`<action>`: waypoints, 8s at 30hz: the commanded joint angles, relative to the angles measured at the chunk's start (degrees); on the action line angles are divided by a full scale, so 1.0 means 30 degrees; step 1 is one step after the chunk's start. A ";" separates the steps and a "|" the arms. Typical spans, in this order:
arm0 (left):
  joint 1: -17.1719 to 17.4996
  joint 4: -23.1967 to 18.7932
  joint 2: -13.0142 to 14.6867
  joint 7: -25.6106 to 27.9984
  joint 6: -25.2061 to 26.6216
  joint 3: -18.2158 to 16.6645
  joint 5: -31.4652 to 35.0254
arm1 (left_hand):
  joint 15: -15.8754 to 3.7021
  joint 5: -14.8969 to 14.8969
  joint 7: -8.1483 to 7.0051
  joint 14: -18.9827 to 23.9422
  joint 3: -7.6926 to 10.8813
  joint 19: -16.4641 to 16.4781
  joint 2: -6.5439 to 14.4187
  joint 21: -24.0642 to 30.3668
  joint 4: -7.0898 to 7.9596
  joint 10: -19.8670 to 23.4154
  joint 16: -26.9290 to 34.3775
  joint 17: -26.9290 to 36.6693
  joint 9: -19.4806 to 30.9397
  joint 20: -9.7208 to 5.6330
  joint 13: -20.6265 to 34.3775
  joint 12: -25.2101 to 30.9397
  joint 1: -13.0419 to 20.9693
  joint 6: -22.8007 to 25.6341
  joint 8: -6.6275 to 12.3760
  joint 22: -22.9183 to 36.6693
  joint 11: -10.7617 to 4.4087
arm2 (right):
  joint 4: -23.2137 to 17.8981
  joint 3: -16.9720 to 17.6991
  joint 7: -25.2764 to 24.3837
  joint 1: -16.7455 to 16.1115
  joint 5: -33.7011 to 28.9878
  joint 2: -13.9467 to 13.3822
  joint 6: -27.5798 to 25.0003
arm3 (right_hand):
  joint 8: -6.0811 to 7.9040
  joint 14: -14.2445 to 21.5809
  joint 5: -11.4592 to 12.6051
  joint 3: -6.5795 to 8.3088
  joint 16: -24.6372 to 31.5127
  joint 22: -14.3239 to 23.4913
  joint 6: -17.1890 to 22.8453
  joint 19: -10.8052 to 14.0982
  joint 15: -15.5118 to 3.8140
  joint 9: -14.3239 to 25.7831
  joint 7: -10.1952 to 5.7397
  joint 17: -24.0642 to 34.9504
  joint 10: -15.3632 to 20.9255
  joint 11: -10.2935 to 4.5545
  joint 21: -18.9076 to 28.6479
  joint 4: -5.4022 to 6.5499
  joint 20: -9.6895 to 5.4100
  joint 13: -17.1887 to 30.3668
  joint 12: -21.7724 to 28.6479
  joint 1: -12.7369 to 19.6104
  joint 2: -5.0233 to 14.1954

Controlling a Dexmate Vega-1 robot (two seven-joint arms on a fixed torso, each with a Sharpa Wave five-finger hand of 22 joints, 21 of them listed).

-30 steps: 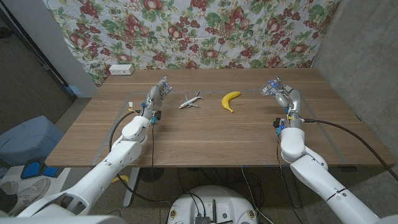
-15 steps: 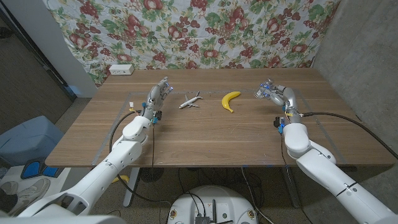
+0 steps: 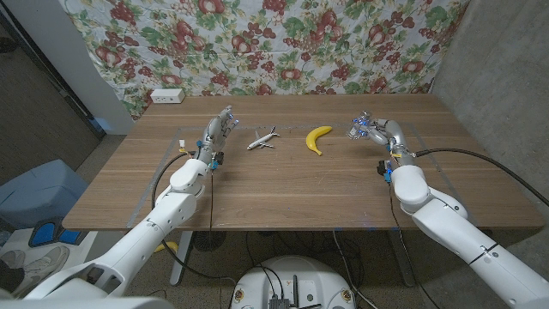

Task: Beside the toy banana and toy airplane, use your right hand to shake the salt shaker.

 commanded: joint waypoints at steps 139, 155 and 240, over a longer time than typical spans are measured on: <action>-0.0580 0.0368 -0.0285 0.0183 0.0218 0.0244 0.0271 | -0.0557 0.0112 0.0011 0.0085 0.0001 0.0168 0.0743 0.0007 0.0064 0.0039 0.0050 0.0062 0.0063 -0.0002 0.0068 0.0044 0.0210 0.0207 0.0042 0.0074 0.0042 | 0.1235 -0.0280 -0.0649 0.0644 0.0283 0.0396 0.0574 | 0.0384 0.0567 0.0070 0.0622 -0.0336 -0.0248 0.1964 -0.0562 -0.2201 0.1486 -0.1441 0.0248 0.0803 -0.0959 0.2105 0.0642 -0.0708 0.0154 -0.0243 0.2483 0.2310; -0.0646 0.0482 -0.0251 0.0037 0.0167 0.0216 0.0234 | -0.0559 0.0113 0.0009 0.0092 0.0006 0.0170 0.0731 0.0007 0.0058 0.0044 0.0047 0.0058 0.0063 0.0005 0.0068 0.0045 0.0212 0.0206 0.0041 0.0074 0.0028 | 0.0797 -0.0555 -0.0422 0.0844 0.0434 -0.0054 -0.0430 | 0.0362 0.0540 0.0091 0.0619 -0.0396 -0.0270 0.1995 -0.0686 -0.2205 0.1538 -0.1447 0.0239 0.0780 -0.0948 0.2255 0.0641 -0.0722 0.0190 -0.0278 0.2492 0.2280; -0.0038 0.0203 0.0113 -0.0341 -0.0190 -0.0184 -0.0202 | -0.0592 0.0112 -0.0003 0.0098 0.0002 0.0179 0.0730 0.0009 0.0069 0.0044 0.0049 0.0058 0.0063 0.0013 0.0067 0.0043 0.0211 0.0223 0.0044 0.0074 0.0064 | -0.0718 -0.1039 0.0674 0.1100 0.1065 -0.1093 -0.2548 | 0.0152 0.0578 0.0114 0.0617 -0.0494 -0.0350 0.2094 -0.1011 -0.2210 0.1689 -0.1433 0.0235 0.0814 -0.0932 0.2790 0.0666 -0.0951 0.0265 -0.0441 0.2507 0.2239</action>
